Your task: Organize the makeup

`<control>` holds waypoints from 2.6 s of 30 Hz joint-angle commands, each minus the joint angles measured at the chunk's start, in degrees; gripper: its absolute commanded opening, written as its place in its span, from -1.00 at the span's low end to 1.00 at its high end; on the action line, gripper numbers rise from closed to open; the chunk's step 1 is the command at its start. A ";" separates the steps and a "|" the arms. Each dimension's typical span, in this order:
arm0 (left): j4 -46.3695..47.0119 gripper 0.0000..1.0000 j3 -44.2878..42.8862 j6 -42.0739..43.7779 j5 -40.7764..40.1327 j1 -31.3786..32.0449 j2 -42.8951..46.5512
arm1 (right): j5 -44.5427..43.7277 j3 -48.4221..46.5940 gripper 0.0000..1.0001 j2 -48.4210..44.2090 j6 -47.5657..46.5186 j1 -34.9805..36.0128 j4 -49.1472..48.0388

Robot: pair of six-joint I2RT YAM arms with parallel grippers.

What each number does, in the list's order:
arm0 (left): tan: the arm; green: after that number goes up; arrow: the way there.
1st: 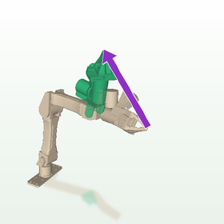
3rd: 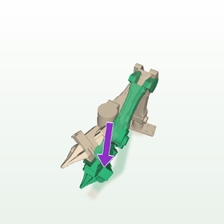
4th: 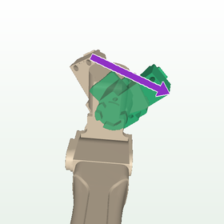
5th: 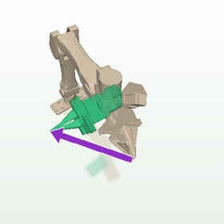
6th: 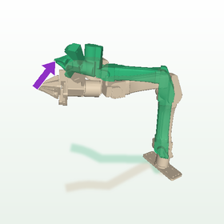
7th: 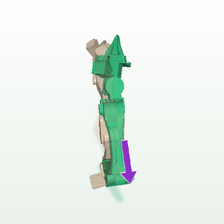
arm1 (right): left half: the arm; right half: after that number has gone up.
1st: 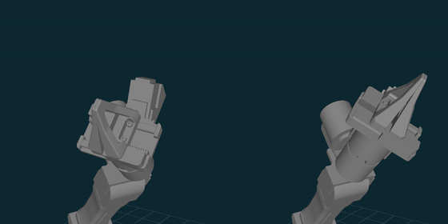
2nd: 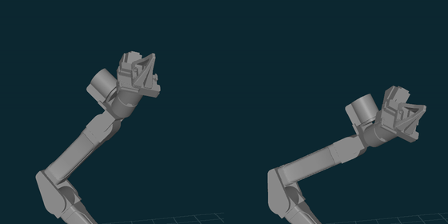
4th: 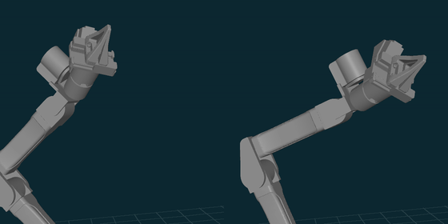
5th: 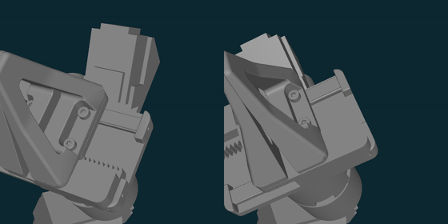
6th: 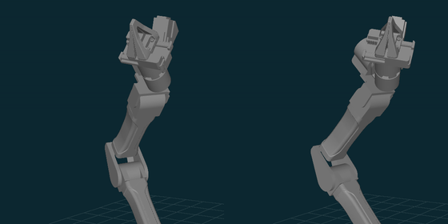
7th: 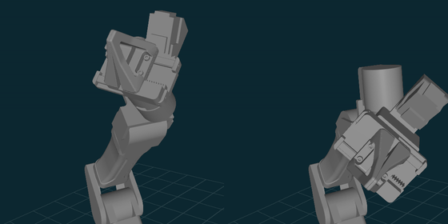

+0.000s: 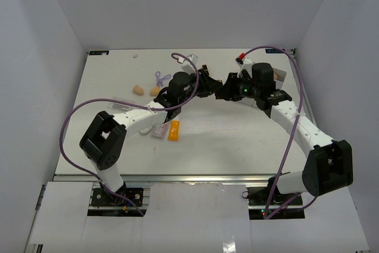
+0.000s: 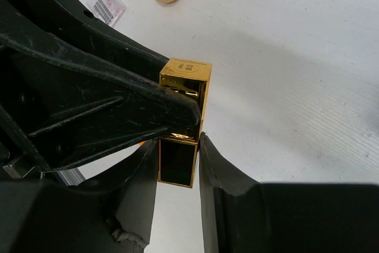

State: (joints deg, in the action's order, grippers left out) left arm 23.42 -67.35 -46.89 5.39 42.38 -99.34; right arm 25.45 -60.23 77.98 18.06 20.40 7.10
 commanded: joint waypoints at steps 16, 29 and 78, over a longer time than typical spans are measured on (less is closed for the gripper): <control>-5.96 0.96 -3.74 4.61 -4.21 0.43 5.58 | -0.31 2.12 -0.84 -3.95 -10.57 -2.01 -2.82; -19.97 0.96 8.22 19.80 7.67 -12.48 24.10 | -20.56 -5.98 -0.85 1.71 -48.58 -3.87 3.25; -29.22 0.96 15.32 30.89 13.67 -15.93 31.93 | -39.12 -24.68 -0.12 29.51 -65.40 -9.15 -3.30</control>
State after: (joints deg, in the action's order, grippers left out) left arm -6.02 -52.16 -16.34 18.09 26.37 -68.03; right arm -13.49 -83.74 106.80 -47.55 12.02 4.56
